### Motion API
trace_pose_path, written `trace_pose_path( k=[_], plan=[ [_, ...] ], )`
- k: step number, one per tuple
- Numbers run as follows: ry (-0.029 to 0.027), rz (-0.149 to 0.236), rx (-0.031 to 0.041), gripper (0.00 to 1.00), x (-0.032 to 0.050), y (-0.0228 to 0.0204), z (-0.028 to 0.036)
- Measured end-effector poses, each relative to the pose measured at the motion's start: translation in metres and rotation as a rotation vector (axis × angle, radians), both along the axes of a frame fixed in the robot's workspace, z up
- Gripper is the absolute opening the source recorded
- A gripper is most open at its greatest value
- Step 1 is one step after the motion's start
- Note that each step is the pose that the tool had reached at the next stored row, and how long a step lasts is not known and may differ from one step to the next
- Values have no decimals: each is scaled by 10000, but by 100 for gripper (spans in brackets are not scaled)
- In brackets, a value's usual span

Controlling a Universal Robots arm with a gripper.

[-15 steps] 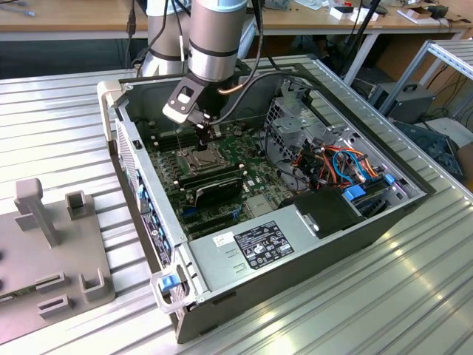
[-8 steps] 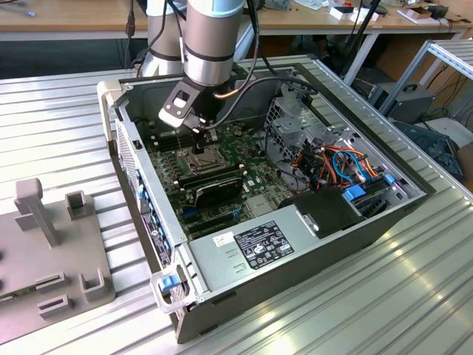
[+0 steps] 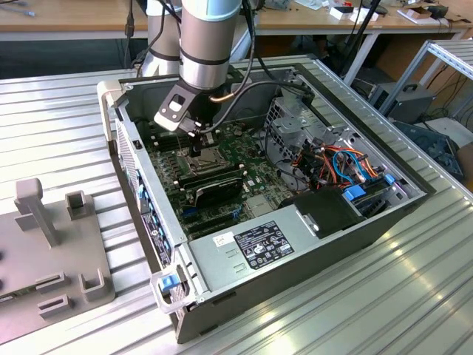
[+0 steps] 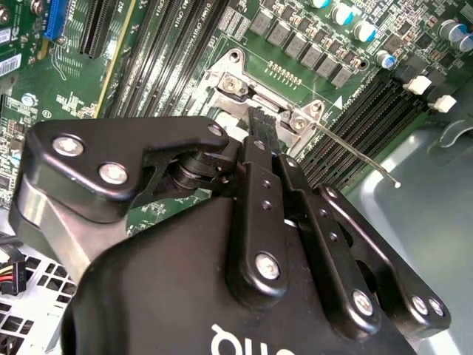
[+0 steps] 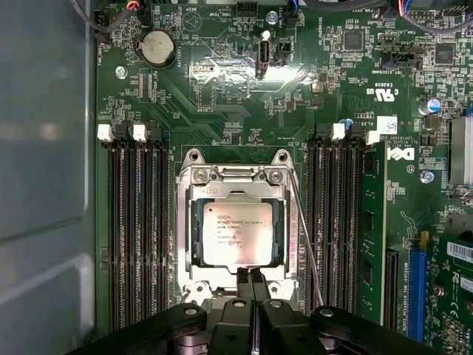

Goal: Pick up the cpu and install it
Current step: 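Close the cpu cover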

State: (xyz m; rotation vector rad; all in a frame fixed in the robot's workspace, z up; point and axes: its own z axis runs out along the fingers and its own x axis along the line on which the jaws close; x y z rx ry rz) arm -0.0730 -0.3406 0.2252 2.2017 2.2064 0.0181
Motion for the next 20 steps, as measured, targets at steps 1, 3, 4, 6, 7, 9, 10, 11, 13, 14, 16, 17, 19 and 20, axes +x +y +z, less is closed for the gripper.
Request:
trace_pose_path(
  k=[1, 3, 4, 6, 7, 9, 10, 11, 13, 14, 16, 17, 19, 20],
  plan=[
    [-2, 0, 6, 11, -1, 1, -16],
    [-1, -2, 4, 11, -8, 0, -70],
    [0, 0, 3, 11, -17, 0, -86],
    [1, 0, 1, 11, -32, -1, -96],
    [1, 0, 3, 11, -38, 0, -100],
    [1, 1, 1, 11, -40, 0, -103],
    [1, 1, 2, 11, -40, 0, -103],
    [0, 1, 3, 11, -41, 0, -104],
    [-1, -1, 5, 11, -41, 1, -107],
    [-2, -3, 6, 11, -44, 3, -110],
    [0, 0, 2, 11, -53, 7, -116],
    [0, -1, 4, 11, -56, 12, -121],
    [0, 0, 5, 11, -63, 20, -129],
    [0, 0, 4, 11, -65, 21, -135]
  ],
)
